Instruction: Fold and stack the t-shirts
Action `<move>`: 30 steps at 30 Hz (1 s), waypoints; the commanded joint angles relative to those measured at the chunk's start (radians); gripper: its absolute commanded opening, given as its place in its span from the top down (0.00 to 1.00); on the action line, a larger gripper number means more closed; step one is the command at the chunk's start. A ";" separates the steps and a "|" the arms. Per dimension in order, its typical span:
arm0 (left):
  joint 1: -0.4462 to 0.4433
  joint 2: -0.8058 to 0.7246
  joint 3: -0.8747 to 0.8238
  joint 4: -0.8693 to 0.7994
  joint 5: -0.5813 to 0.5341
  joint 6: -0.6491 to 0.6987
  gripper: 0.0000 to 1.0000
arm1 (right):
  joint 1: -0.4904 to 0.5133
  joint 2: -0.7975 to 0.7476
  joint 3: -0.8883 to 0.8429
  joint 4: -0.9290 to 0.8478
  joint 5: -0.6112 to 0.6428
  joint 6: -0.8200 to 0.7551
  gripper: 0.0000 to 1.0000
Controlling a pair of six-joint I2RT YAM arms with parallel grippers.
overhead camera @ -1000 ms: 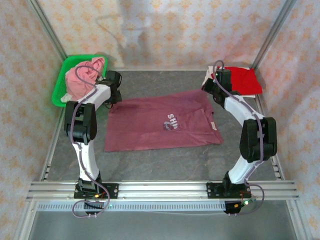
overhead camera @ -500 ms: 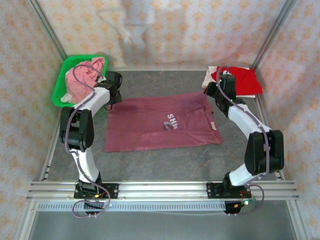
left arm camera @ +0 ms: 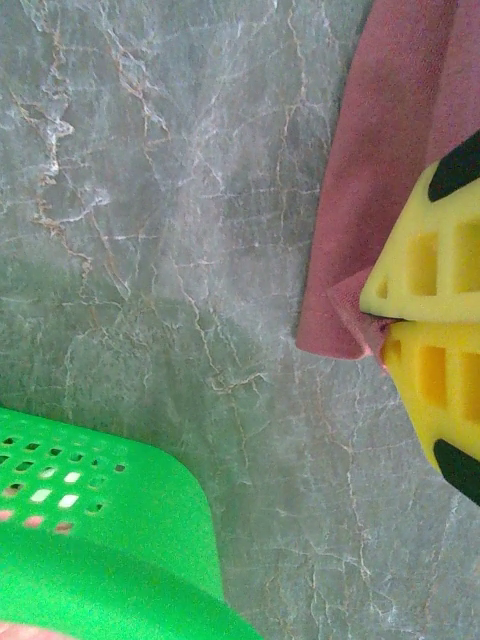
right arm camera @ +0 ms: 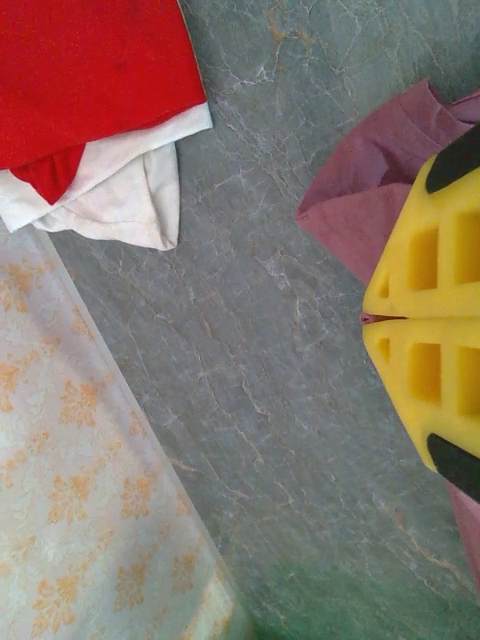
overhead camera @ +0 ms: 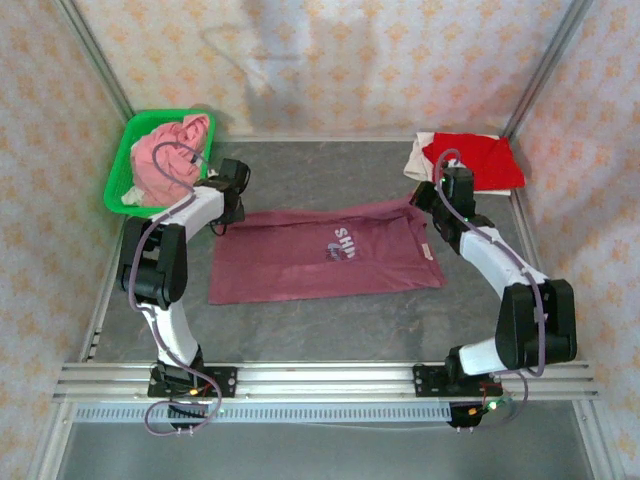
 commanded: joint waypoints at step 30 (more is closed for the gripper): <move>-0.038 -0.215 -0.165 0.011 -0.034 -0.036 0.56 | -0.003 -0.305 -0.177 -0.103 -0.100 0.015 0.73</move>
